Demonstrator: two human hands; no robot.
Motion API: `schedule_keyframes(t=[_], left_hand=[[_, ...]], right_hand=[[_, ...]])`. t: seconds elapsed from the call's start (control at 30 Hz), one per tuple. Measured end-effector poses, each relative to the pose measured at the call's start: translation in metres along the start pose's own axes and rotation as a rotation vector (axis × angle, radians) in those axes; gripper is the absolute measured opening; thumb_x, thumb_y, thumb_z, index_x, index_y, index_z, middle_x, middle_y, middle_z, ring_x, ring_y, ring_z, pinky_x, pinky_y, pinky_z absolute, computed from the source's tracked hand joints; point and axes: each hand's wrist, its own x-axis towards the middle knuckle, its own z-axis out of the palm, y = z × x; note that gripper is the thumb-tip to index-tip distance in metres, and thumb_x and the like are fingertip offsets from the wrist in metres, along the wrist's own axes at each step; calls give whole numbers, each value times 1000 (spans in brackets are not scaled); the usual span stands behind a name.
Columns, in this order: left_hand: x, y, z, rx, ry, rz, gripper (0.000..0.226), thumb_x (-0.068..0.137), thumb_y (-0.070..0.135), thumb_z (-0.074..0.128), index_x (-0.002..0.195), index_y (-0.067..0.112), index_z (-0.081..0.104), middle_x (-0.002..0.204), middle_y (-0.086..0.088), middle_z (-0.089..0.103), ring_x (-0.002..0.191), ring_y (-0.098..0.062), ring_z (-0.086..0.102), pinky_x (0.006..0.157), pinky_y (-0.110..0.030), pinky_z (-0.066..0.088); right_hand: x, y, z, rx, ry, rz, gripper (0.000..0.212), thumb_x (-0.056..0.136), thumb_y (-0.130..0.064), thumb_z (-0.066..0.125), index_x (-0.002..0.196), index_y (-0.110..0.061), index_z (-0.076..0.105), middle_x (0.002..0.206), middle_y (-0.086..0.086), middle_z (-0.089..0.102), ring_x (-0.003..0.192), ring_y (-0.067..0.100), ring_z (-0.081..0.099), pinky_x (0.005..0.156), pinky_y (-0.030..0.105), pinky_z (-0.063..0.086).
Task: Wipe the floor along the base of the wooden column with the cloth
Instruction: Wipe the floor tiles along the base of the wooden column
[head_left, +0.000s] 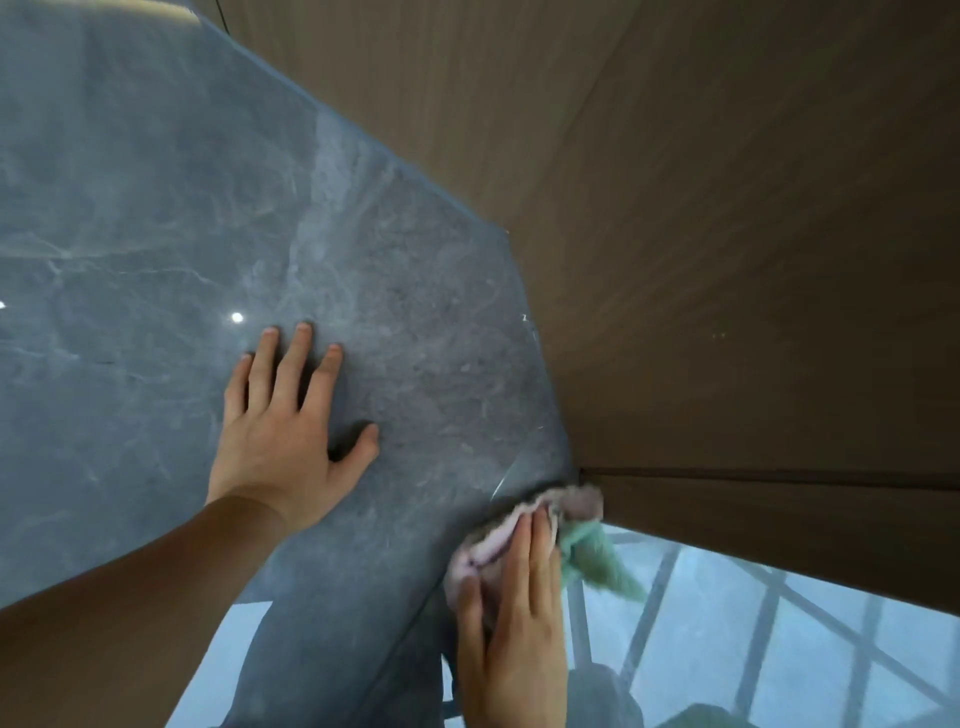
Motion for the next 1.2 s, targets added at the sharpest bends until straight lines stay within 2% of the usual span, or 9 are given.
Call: schedule_keyframes(t=[0.2, 0.3, 0.4, 0.47, 0.57, 0.8, 0.97, 1.1, 1.2], left_hand=[[0, 2, -2, -11, 4, -7, 82, 84, 65, 38, 149, 15, 31, 163, -15, 22, 151, -38, 13, 122, -53, 11], [1, 2, -2, -20, 17, -17, 82, 83, 65, 41, 148, 15, 34, 163, -13, 24, 151, -38, 15, 122, -52, 12], [1, 3, -1, -46, 33, -16, 82, 82, 64, 43, 147, 15, 37, 162, -14, 27, 150, -39, 17, 122, -52, 13], [1, 3, 0, -38, 33, -17, 82, 81, 64, 42, 147, 16, 36, 162, -14, 27, 150, -39, 18, 121, -53, 14], [2, 3, 2, -23, 41, -18, 81, 81, 63, 43, 147, 15, 36, 161, -15, 27, 150, -40, 18, 120, -54, 15], [3, 2, 4, -46, 49, -4, 81, 82, 63, 43, 146, 15, 35, 161, -17, 27, 149, -41, 17, 120, -52, 13], [2, 1, 7, -64, 94, 15, 80, 82, 63, 44, 146, 15, 34, 160, -17, 27, 148, -41, 18, 119, -53, 12], [3, 1, 11, -58, 103, 16, 79, 84, 64, 40, 146, 16, 32, 161, -16, 25, 149, -41, 16, 120, -54, 12], [4, 2, 11, -24, 80, 16, 81, 86, 68, 32, 147, 15, 30, 161, -17, 23, 148, -41, 16, 119, -55, 12]], right_hand=[[101, -29, -14, -92, -182, -268, 65, 97, -28, 48, 150, -4, 20, 162, 14, 12, 151, 25, 9, 123, 38, 12], [216, -65, -25, -185, -382, -288, 61, 94, -22, 52, 146, 0, 28, 159, 15, 21, 147, 26, 20, 119, 31, 17], [265, -92, -30, -55, -456, -180, 35, 91, -17, 56, 123, -8, 48, 134, 9, 44, 128, 22, 42, 101, 28, 31], [249, -86, -27, 45, -399, -187, 31, 90, -12, 56, 120, -14, 48, 130, 6, 45, 133, 21, 40, 108, 25, 28], [167, -48, -24, 94, -192, -178, 56, 93, -18, 55, 145, -10, 37, 159, 4, 28, 148, 15, 21, 118, 19, 11], [-23, 35, -19, -65, -33, -96, 68, 90, -29, 57, 149, -8, 29, 161, 2, 22, 149, 16, 17, 118, 38, 25], [29, 2, -13, -127, -81, -152, 69, 93, -31, 48, 151, -7, 21, 163, 8, 13, 151, 23, 7, 123, 39, 14], [136, -26, -27, -260, -348, -299, 72, 94, -34, 50, 151, -5, 17, 164, 11, 10, 150, 29, 8, 122, 38, 11], [178, -38, -43, -189, -495, -269, 72, 92, -28, 57, 149, -2, 21, 163, 10, 10, 150, 27, 8, 118, 29, 6]])
